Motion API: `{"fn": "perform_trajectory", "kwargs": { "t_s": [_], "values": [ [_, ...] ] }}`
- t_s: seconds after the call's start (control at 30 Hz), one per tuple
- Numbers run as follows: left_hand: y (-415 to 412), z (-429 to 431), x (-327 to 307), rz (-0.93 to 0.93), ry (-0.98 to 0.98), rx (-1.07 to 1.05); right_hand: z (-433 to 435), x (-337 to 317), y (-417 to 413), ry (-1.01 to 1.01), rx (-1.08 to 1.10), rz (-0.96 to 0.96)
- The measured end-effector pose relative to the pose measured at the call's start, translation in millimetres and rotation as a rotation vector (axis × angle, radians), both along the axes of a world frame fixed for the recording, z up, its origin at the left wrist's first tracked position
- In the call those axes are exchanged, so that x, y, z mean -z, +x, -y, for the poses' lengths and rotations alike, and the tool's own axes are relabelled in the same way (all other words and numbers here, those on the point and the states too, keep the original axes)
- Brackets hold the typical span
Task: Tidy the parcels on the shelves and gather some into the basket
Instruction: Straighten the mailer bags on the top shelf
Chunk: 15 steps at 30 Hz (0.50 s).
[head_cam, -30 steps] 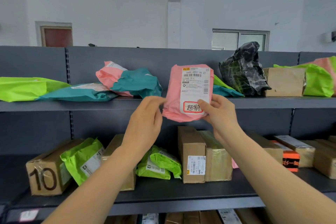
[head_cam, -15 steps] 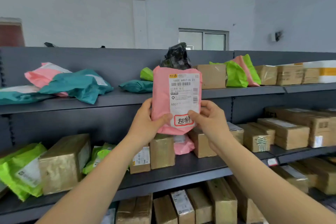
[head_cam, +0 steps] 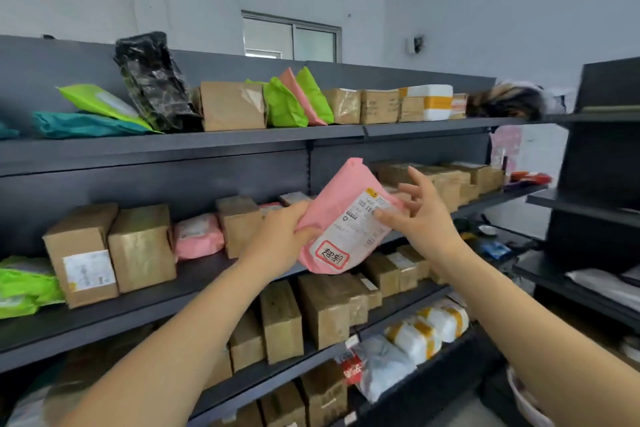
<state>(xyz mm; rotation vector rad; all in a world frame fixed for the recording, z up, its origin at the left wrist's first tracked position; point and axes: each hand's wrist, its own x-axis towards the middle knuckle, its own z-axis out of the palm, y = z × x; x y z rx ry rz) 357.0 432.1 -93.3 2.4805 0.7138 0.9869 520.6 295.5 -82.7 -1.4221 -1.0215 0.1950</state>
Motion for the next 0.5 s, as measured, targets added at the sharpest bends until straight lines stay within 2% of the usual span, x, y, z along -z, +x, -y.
{"fn": "perform_trajectory", "kwargs": {
  "t_s": [0.23,0.4,0.5],
  "values": [
    [87.8,36.4,23.9,-0.161,-0.011,0.282,52.7,35.1,76.5,-0.236,0.074,0.153],
    [153.9,39.2,49.0,-0.288,-0.079,0.458,81.6,69.8,122.1,-0.354,0.244,0.11],
    [198.5,42.1,62.0,-0.322,-0.044,0.533,97.9,85.1,148.7,-0.403,0.356,0.089]
  ]
}}
